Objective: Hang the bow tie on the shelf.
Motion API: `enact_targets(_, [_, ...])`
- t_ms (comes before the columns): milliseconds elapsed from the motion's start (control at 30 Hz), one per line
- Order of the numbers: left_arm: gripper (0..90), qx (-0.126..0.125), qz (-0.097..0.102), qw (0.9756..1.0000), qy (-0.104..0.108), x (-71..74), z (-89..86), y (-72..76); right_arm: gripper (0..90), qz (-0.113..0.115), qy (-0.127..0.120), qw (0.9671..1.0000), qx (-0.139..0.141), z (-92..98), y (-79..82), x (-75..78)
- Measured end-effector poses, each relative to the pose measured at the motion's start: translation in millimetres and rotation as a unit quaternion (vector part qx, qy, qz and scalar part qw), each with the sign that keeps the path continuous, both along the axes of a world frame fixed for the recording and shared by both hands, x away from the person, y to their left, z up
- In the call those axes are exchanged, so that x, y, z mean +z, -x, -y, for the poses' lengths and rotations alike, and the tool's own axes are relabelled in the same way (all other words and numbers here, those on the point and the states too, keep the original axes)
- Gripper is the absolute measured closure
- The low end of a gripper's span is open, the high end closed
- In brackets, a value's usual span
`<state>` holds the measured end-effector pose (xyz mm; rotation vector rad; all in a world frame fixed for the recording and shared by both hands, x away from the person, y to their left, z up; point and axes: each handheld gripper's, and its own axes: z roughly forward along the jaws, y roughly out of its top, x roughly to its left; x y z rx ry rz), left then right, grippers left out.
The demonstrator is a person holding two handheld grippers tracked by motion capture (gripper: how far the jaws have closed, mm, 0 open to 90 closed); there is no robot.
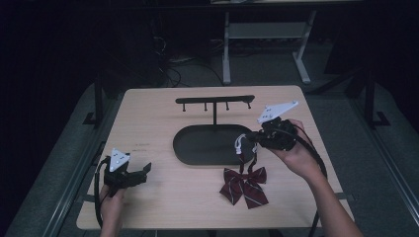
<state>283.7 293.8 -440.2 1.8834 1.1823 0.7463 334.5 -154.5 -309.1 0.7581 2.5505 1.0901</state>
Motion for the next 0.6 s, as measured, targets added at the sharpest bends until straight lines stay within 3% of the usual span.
enact_targets(600, [13.5,0.001,-0.002,1.0,0.002,-1.8,0.3,-2.6,88.3,0.006,-0.006,0.9998,0.018,-17.3,-24.5,17.6])
